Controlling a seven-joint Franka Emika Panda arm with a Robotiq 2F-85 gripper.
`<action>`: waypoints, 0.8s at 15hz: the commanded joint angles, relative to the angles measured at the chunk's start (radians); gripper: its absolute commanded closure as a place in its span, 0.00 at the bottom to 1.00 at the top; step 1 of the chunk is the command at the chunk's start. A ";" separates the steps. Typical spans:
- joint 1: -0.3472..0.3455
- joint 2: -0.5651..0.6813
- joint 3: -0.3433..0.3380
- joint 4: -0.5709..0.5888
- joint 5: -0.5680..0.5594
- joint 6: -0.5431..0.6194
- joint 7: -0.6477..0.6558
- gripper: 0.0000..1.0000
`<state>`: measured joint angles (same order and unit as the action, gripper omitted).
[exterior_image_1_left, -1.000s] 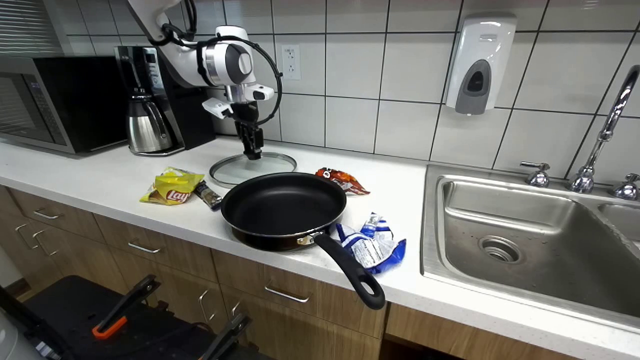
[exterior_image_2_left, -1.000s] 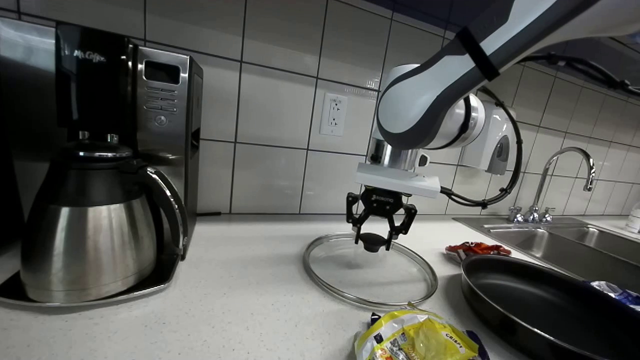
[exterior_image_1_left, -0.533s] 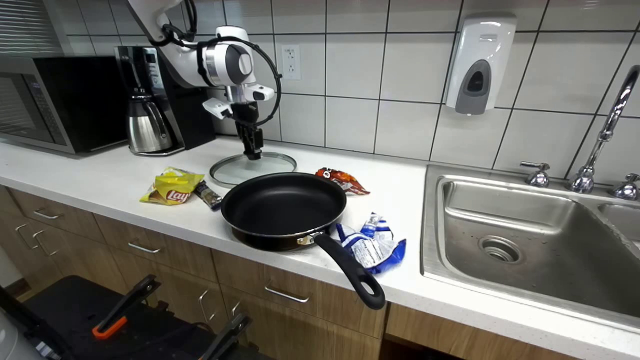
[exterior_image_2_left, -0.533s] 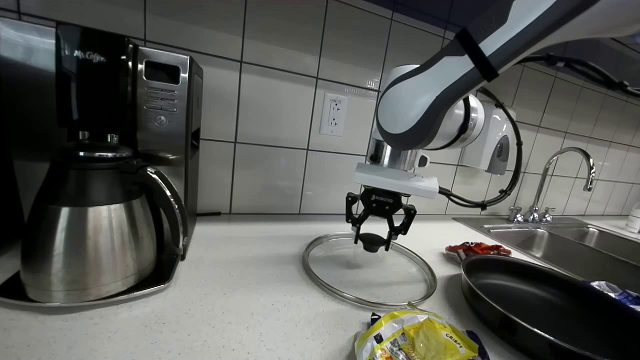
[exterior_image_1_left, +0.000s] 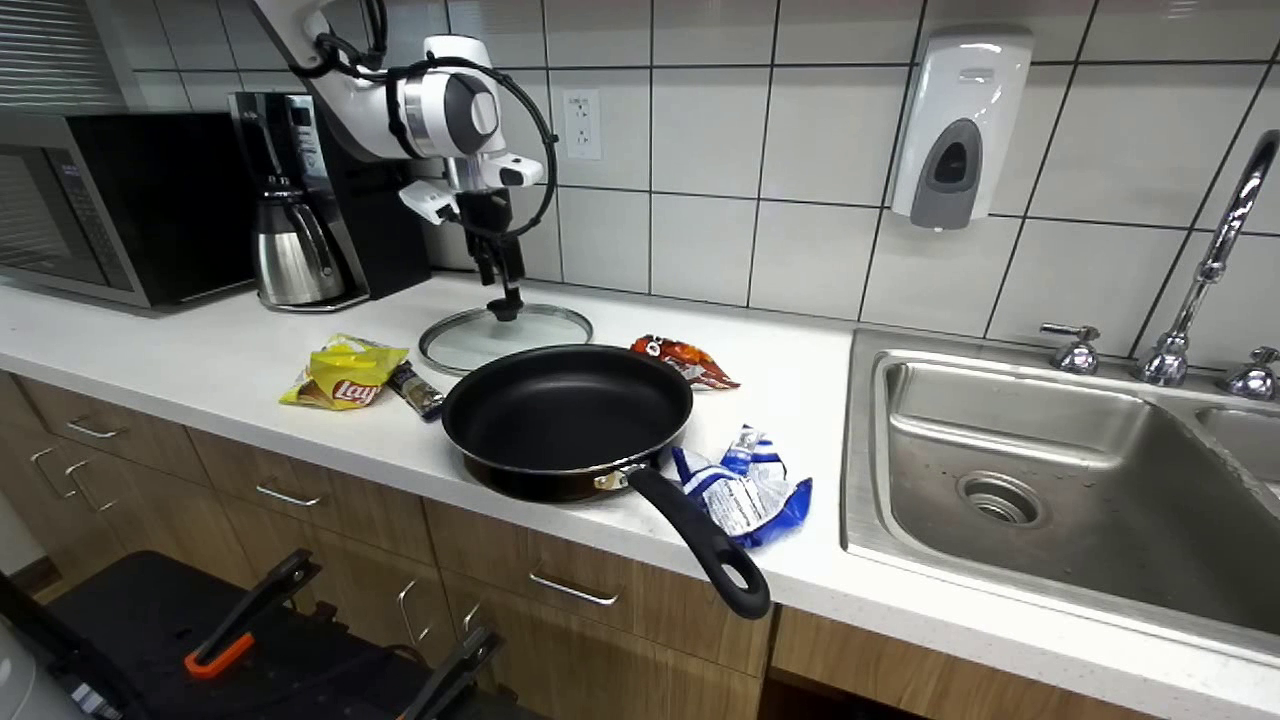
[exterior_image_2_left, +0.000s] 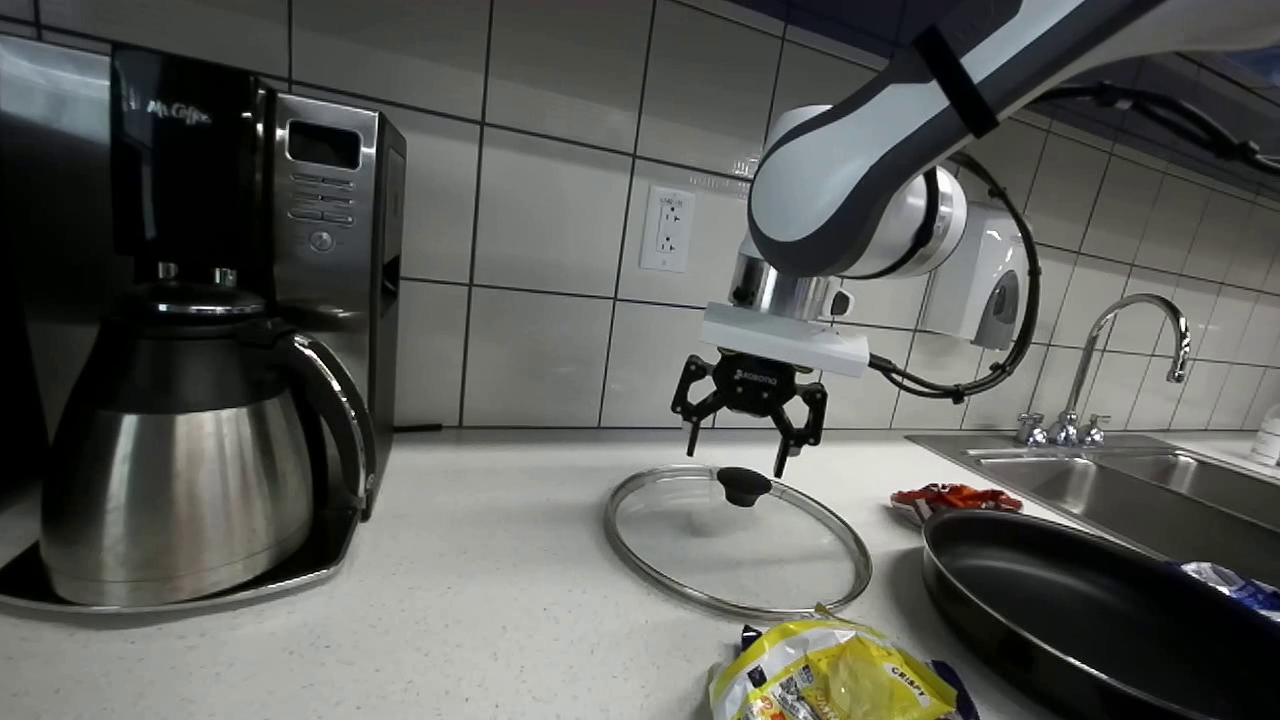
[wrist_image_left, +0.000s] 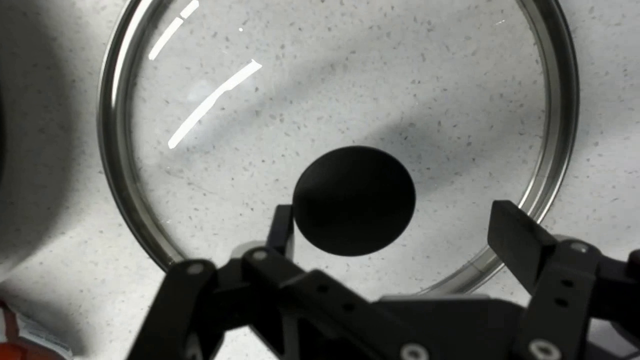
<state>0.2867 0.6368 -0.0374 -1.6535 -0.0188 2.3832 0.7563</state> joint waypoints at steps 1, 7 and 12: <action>0.021 -0.074 0.006 -0.045 -0.005 0.001 0.024 0.00; 0.052 -0.159 0.043 -0.119 -0.002 -0.012 0.011 0.00; 0.071 -0.226 0.073 -0.194 -0.011 -0.038 0.016 0.00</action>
<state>0.3522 0.4891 0.0198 -1.7713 -0.0196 2.3778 0.7563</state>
